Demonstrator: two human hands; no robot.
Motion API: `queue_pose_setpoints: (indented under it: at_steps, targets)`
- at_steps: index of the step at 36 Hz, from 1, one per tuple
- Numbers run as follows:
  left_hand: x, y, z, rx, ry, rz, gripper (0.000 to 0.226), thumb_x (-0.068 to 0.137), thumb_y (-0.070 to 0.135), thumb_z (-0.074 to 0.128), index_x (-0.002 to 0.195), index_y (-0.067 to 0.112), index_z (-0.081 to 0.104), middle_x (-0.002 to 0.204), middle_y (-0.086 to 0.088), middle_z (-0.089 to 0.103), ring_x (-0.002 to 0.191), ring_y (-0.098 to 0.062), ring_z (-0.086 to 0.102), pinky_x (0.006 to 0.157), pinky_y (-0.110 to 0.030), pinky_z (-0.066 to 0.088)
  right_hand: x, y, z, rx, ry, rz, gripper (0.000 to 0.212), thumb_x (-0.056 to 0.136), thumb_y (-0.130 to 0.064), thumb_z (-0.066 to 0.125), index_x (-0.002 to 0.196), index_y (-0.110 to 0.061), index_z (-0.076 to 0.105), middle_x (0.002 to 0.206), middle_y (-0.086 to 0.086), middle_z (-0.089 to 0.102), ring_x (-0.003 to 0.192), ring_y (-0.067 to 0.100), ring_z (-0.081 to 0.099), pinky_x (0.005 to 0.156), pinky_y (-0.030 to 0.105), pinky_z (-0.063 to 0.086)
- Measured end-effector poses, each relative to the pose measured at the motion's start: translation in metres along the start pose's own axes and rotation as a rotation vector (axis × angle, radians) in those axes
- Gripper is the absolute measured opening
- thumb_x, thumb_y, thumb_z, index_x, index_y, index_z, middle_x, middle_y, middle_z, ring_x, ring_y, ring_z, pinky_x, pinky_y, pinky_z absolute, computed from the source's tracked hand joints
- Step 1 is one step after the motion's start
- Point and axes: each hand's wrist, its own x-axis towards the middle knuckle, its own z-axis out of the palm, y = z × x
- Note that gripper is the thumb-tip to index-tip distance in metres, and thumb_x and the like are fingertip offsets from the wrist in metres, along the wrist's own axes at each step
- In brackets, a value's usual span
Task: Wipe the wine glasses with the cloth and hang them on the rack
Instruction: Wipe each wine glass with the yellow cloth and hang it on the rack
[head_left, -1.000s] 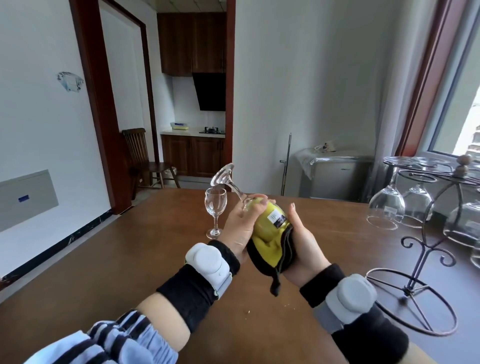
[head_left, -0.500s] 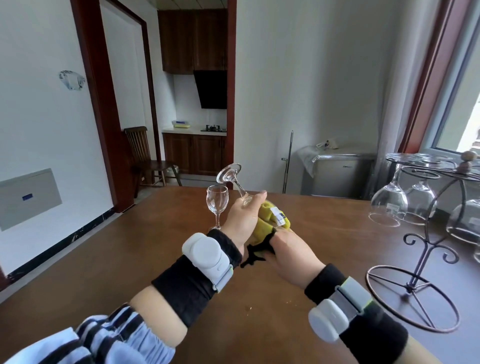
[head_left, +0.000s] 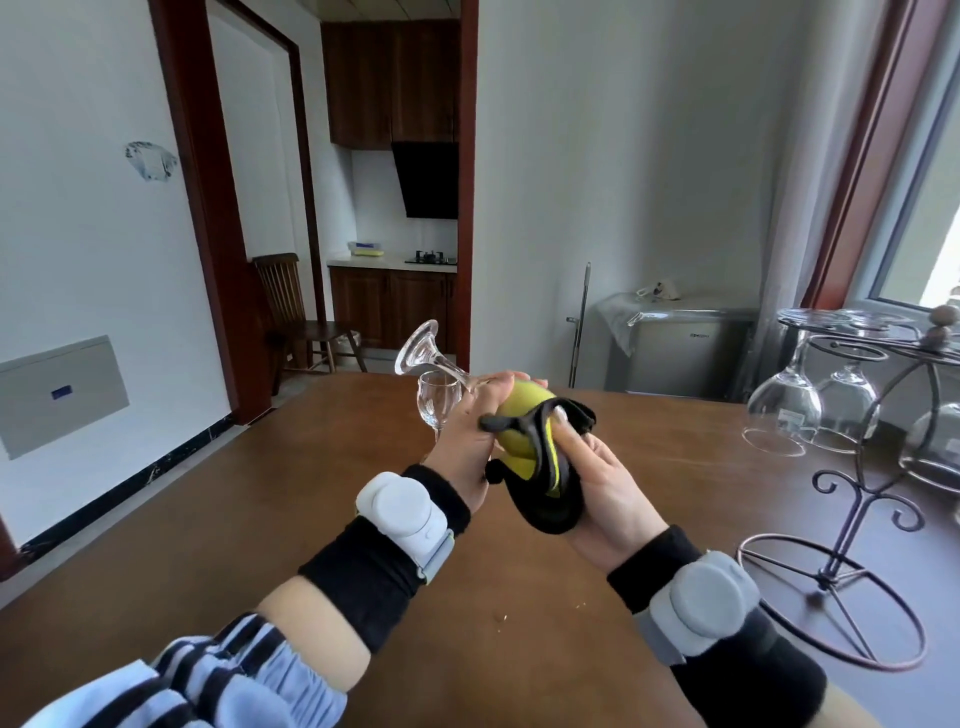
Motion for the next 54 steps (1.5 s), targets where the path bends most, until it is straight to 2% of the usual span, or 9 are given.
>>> queue_pose_setpoints:
  at_steps: [5, 12, 16, 26, 31, 34, 39, 43, 54]
  targets:
    - [0.006, 0.002, -0.003, 0.044, 0.078, -0.084, 0.065, 0.068, 0.057, 0.069, 0.104, 0.004, 0.063, 0.099, -0.022, 0.06, 0.094, -0.032, 0.058, 0.104, -0.053, 0.04, 0.001, 0.007, -0.004, -0.589, -0.028, -0.219, 0.017, 0.095, -0.015, 0.06, 0.108, -0.007, 0.066, 0.092, -0.004, 0.072, 0.086, 0.01, 0.066, 0.078, 0.025, 0.052]
    - [0.009, -0.004, -0.005, 0.125, 0.175, -0.193, 0.042, 0.07, 0.059, 0.065, 0.078, 0.018, 0.068, 0.082, -0.01, 0.069, 0.08, -0.027, 0.066, 0.089, -0.043, 0.054, 0.003, 0.014, -0.017, -1.089, -0.091, -0.299, 0.018, 0.091, -0.014, 0.065, 0.108, -0.021, 0.069, 0.096, -0.032, 0.068, 0.092, -0.012, 0.062, 0.082, 0.01, 0.046]
    - [0.01, -0.003, -0.004, 0.177, 0.158, -0.19, 0.035, 0.087, 0.051, 0.058, 0.083, 0.017, 0.064, 0.075, -0.004, 0.066, 0.073, -0.02, 0.064, 0.067, -0.027, 0.051, 0.005, 0.016, -0.024, -1.486, -0.095, -0.612, 0.044, 0.083, -0.015, 0.054, 0.126, -0.014, 0.064, 0.123, -0.003, 0.068, 0.115, 0.011, 0.054, 0.099, 0.019, 0.039]
    - [0.008, -0.002, 0.0, 0.291, 0.175, -0.137, 0.043, 0.091, 0.051, 0.05, 0.085, 0.012, 0.067, 0.088, -0.004, 0.064, 0.096, -0.02, 0.058, 0.091, -0.033, 0.038, 0.003, 0.017, -0.027, -2.064, 0.101, -0.919, 0.031, 0.057, -0.003, 0.075, 0.081, -0.022, 0.074, 0.06, -0.005, 0.058, 0.065, 0.02, 0.061, 0.06, 0.03, 0.045]
    - [0.005, -0.004, 0.002, 0.264, 0.151, -0.121, 0.034, 0.092, 0.044, 0.054, 0.079, 0.015, 0.066, 0.08, -0.005, 0.066, 0.08, -0.02, 0.062, 0.077, -0.03, 0.05, -0.002, 0.012, -0.013, -1.265, -0.042, -0.404, 0.035, 0.082, 0.001, 0.066, 0.103, -0.027, 0.071, 0.09, -0.015, 0.075, 0.089, 0.008, 0.068, 0.08, 0.024, 0.049]
    - [0.006, -0.006, -0.002, 0.26, 0.161, -0.077, 0.027, 0.092, 0.041, 0.056, 0.079, 0.018, 0.064, 0.076, -0.001, 0.066, 0.076, -0.018, 0.063, 0.077, -0.031, 0.052, -0.007, 0.004, -0.007, -0.754, -0.09, -0.106, 0.02, 0.089, 0.005, 0.065, 0.09, -0.014, 0.067, 0.069, -0.016, 0.071, 0.063, -0.004, 0.063, 0.061, 0.009, 0.047]
    - [0.005, 0.001, 0.0, 0.319, 0.169, 0.03, 0.073, 0.063, 0.065, 0.063, 0.11, 0.01, 0.059, 0.104, -0.009, 0.068, 0.1, -0.022, 0.064, 0.098, -0.039, 0.048, -0.008, 0.006, -0.004, -0.175, 0.0, 0.037, 0.021, 0.089, -0.012, 0.063, 0.105, 0.002, 0.065, 0.093, 0.017, 0.071, 0.079, 0.025, 0.069, 0.072, 0.034, 0.056]
    - [0.0, 0.002, 0.004, 0.27, 0.163, 0.078, 0.028, 0.074, 0.039, 0.064, 0.087, 0.015, 0.057, 0.078, -0.001, 0.061, 0.075, -0.016, 0.059, 0.074, -0.029, 0.048, -0.008, 0.008, -0.001, 0.009, 0.087, 0.093, 0.035, 0.087, -0.026, 0.053, 0.11, -0.005, 0.068, 0.101, 0.014, 0.074, 0.086, 0.021, 0.072, 0.073, 0.027, 0.058]
    - [-0.007, -0.004, -0.001, 0.478, 0.125, 0.223, 0.037, 0.072, 0.042, 0.066, 0.093, 0.014, 0.056, 0.085, -0.002, 0.071, 0.081, -0.016, 0.066, 0.082, -0.033, 0.054, 0.0, 0.007, 0.006, 0.09, 0.267, 0.161, 0.042, 0.107, -0.029, 0.033, 0.094, -0.01, 0.068, 0.072, 0.008, 0.072, 0.053, 0.015, 0.066, 0.046, 0.021, 0.05]
